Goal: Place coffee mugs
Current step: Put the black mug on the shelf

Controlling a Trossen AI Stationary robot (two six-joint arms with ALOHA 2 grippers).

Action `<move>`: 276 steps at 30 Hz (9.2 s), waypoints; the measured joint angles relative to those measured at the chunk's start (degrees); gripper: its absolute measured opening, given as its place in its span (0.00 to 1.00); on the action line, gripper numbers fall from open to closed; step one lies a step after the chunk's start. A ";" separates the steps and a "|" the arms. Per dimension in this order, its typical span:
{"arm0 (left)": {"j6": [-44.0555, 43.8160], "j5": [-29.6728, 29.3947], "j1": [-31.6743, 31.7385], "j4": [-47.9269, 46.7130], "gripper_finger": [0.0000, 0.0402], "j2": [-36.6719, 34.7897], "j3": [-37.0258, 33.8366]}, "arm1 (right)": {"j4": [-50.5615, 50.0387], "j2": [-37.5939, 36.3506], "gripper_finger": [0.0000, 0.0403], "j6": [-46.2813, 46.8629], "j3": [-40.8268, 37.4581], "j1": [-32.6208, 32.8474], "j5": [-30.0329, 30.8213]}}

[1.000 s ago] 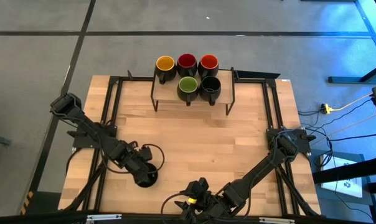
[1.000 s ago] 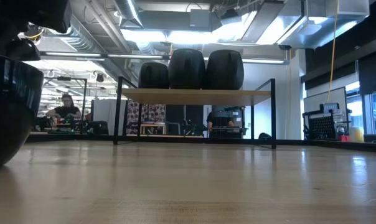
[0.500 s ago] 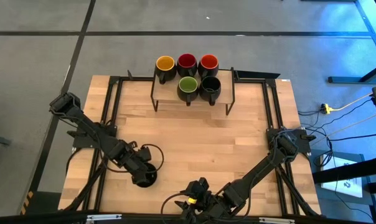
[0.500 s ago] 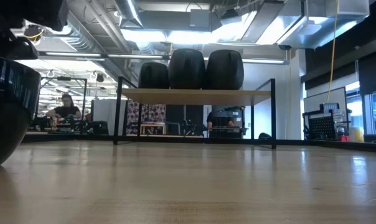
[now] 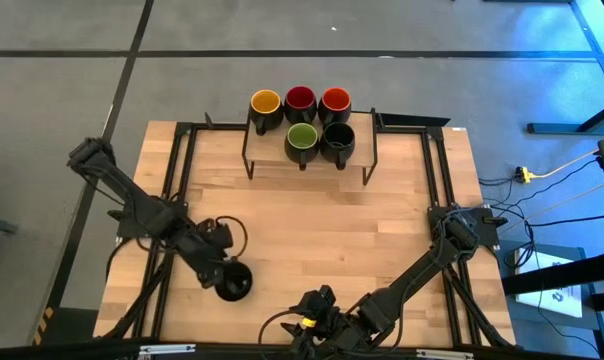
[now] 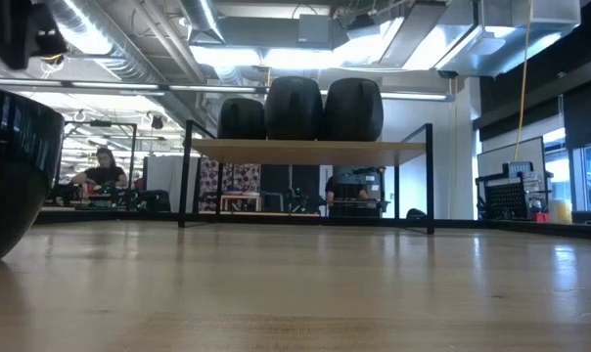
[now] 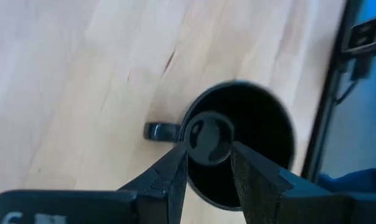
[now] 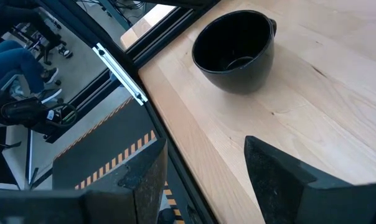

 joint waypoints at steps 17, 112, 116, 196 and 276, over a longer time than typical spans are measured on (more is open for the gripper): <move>-4.56 -10.22 -26.61 0.74 0.29 -8.49 -0.92 | -0.04 0.27 0.50 0.04 0.00 -3.97 -2.34; -11.36 -21.57 -30.69 28.56 0.29 1.58 -18.60 | 3.55 13.73 0.00 -2.74 2.34 -16.66 -17.63; -14.39 -27.26 -30.60 28.54 0.29 4.79 -18.60 | 5.33 13.75 0.00 -1.61 2.35 -18.02 -15.41; -12.69 -17.79 -29.57 17.00 0.29 -1.97 -18.69 | 8.69 14.80 0.49 -44.10 2.29 -21.03 -28.09; -0.62 -7.73 -27.47 5.48 0.28 -26.10 -18.62 | -20.85 8.17 0.12 -16.35 21.33 -37.00 8.03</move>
